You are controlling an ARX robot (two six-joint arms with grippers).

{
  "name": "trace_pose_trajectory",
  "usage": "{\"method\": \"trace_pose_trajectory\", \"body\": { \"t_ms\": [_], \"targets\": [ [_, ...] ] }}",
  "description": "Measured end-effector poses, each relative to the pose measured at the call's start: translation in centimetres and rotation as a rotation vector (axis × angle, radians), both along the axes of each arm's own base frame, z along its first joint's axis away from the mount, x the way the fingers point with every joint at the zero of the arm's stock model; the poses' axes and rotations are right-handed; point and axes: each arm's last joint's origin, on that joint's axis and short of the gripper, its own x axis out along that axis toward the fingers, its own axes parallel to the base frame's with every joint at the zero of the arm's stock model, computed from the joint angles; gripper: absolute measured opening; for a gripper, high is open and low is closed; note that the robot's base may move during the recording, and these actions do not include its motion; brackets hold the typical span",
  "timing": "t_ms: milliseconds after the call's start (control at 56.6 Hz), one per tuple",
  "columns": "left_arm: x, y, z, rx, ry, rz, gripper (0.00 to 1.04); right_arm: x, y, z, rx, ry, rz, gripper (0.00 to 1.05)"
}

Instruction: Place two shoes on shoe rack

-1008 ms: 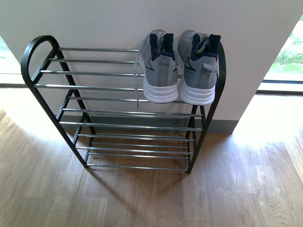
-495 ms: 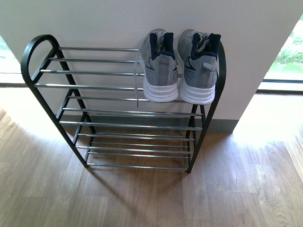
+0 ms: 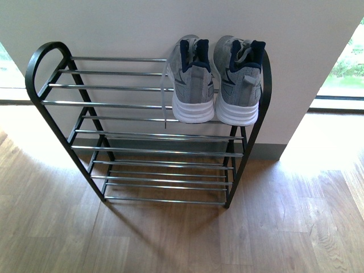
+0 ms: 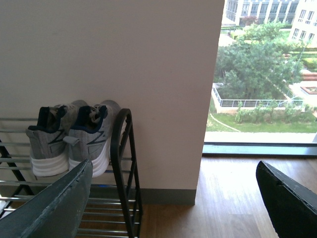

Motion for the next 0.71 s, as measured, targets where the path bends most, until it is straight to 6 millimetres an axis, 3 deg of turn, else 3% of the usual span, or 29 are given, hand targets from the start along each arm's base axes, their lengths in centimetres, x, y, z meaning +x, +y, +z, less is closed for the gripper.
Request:
{"method": "trace_pose_trajectory", "body": {
  "t_ms": [707],
  "targets": [
    [-1.9, 0.0, 0.1, 0.000, -0.006, 0.000, 0.01, 0.0, 0.0, 0.0, 0.000, 0.000, 0.000, 0.96]
  ]
}}
